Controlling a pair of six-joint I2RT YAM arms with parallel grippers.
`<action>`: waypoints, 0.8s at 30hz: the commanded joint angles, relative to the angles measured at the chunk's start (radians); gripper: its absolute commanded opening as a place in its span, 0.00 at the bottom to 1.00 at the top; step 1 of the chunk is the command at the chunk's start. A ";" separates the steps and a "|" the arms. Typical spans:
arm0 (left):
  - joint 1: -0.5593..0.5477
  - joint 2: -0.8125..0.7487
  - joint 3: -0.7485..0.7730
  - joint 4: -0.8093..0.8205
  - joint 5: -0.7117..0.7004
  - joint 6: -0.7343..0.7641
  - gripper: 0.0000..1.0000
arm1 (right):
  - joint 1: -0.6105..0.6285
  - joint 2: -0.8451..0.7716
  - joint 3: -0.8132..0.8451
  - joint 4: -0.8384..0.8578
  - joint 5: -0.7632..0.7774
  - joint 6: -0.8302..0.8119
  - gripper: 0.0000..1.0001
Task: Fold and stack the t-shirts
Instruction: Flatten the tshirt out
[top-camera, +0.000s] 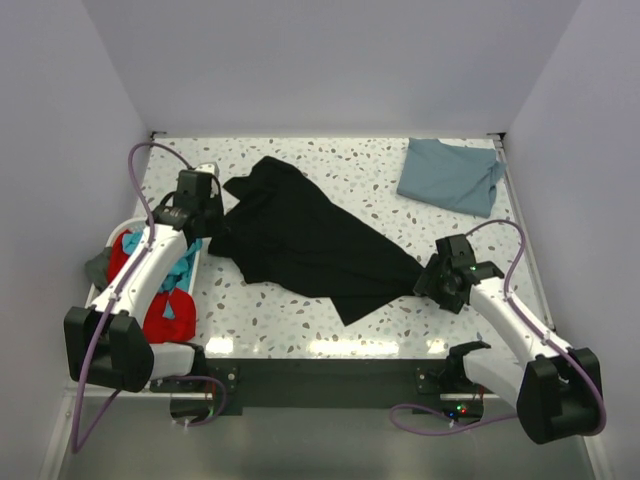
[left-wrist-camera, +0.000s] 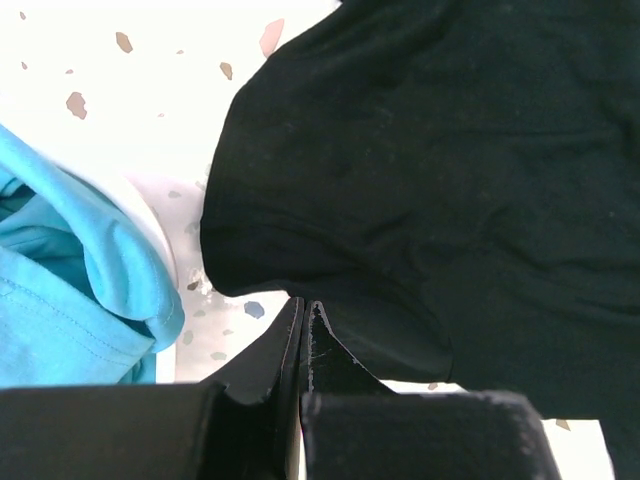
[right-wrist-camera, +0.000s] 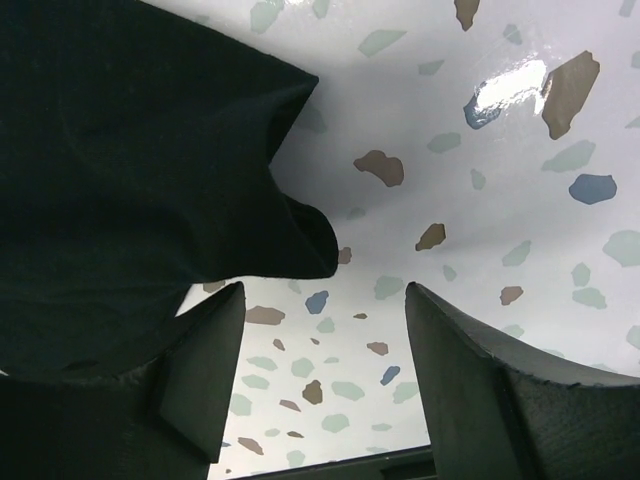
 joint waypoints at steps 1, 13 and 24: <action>0.008 -0.021 -0.015 0.025 0.005 0.019 0.00 | -0.001 -0.040 0.030 -0.001 0.012 0.007 0.68; 0.009 -0.012 -0.035 0.021 0.015 0.026 0.00 | -0.001 0.068 0.004 0.223 -0.064 -0.021 0.66; 0.026 0.023 0.083 0.012 0.012 0.034 0.00 | -0.001 0.160 0.270 0.181 -0.017 -0.236 0.07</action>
